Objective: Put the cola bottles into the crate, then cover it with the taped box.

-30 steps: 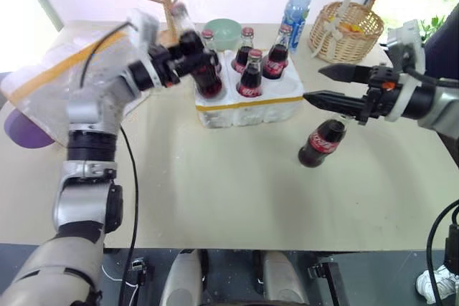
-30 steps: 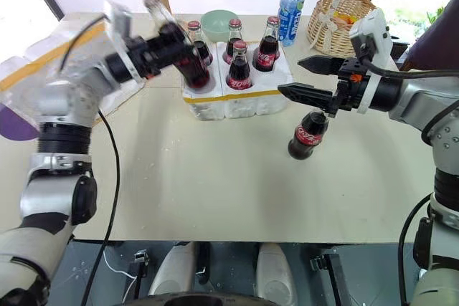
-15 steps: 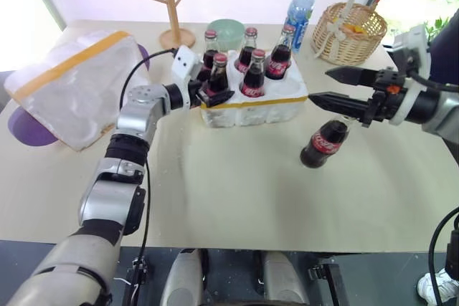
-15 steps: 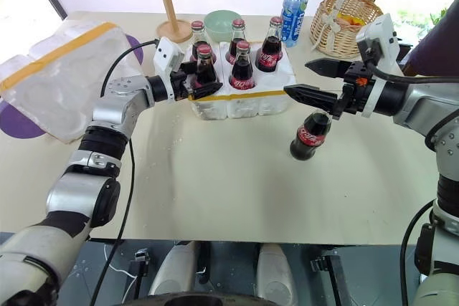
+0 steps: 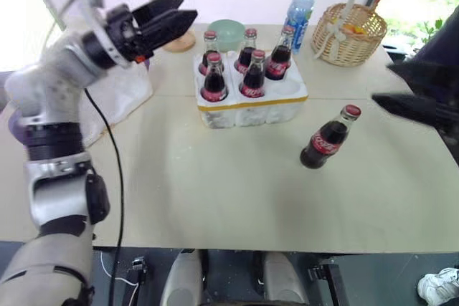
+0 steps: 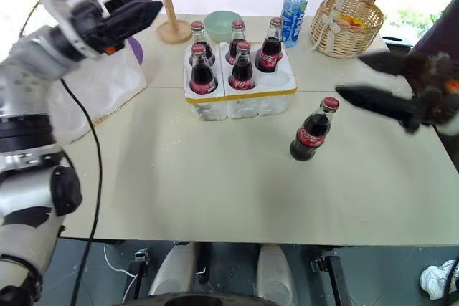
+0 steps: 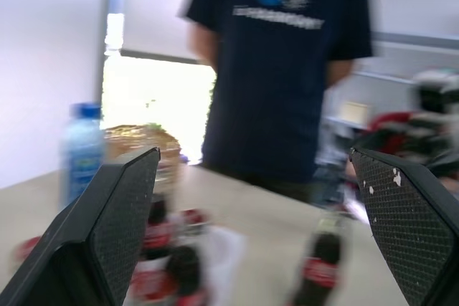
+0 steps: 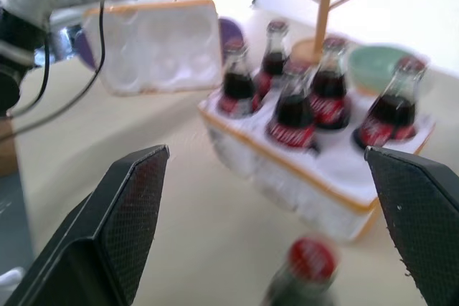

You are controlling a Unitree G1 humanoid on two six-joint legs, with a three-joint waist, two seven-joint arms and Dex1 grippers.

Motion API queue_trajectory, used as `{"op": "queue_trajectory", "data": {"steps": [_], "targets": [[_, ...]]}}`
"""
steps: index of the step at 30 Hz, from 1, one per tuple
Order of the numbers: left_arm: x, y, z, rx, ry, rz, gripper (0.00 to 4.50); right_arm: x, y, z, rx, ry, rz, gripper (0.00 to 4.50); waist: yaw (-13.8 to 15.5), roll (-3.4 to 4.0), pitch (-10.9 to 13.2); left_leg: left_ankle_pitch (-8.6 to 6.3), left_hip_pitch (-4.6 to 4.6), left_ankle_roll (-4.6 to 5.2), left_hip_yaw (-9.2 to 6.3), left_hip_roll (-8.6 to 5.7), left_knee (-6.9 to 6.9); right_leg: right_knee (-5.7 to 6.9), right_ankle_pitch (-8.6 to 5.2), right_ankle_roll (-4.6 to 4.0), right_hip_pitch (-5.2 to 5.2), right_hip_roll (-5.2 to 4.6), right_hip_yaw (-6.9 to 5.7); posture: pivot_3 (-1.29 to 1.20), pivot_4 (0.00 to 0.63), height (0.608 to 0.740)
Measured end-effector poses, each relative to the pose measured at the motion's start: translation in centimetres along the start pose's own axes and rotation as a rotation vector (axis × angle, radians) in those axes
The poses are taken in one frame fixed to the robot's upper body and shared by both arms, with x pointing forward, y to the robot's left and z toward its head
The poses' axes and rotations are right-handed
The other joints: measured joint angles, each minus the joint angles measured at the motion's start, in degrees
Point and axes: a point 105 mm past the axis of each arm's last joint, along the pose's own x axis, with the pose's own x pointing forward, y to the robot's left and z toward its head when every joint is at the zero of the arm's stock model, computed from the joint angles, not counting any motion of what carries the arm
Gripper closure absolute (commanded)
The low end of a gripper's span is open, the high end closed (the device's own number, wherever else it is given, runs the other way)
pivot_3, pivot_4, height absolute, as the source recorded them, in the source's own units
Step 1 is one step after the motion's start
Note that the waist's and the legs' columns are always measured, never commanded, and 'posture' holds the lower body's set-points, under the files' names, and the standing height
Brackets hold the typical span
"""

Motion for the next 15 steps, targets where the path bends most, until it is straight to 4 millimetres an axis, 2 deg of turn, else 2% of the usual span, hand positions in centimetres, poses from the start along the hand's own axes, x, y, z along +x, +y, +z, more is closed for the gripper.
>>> {"op": "queue_trajectory", "data": {"steps": [2, 4, 7, 10, 15], "targets": [[-0.3, -1.6, -2.6, -0.018, 0.12, -0.052, 0.07, -0.7, 0.6, -2.6, 0.07, 0.029, -0.045, 0.0, -0.2, 0.02, 0.0, -0.01, 0.21, -0.01, 0.06, -0.02, 0.06, -0.02, -0.02, -0.03, 0.24, -0.01, 0.04, 0.0, 0.15, 0.74], [-0.2, -2.8, -6.7, -0.069, 0.26, -0.11, 0.07, -1.3, 0.6, -4.4, 0.113, 0.026, -0.123, 0.0, -0.3, 0.05, -0.1, 0.03, 0.32, -0.08, 0.1, -0.02, 0.07, -0.09, -0.13, -0.26, 0.33, -0.01, 0.1, 0.0, 0.15, 0.74], [0.1, -3.5, -10.8, -0.077, 0.375, -0.136, 0.07, -1.4, 0.1, -6.7, 0.151, 0.015, -0.252, 0.0, -0.3, -0.05, -0.1, 0.04, 0.56, -0.11, 0.08, 0.01, 0.08, -0.12, -0.12, -0.34, 0.51, 0.0, 0.1, 0.0, 0.15, 0.74], [0.8, -3.5, -12.1, -0.038, 0.399, -0.139, 0.07, -0.8, -0.2, -8.6, 0.187, 0.012, -0.32, 0.0, -0.4, -0.02, -0.1, 0.04, 0.59, -0.11, 0.1, 0.01, 0.01, -0.16, -0.13, -0.37, 0.51, 0.0, 0.13, 0.0, 0.15, 0.74], [2.3, -3.5, -12.8, -0.017, 0.356, -0.133, 0.07, 2.0, -0.7, -10.6, 0.22, -0.027, -0.352, 0.0, -0.4, 0.0, -0.1, 0.04, 0.58, -0.1, 0.08, 0.01, -0.05, -0.16, -0.16, -0.41, 0.49, 0.0, 0.13, 0.0, 0.15, 0.74]]}}
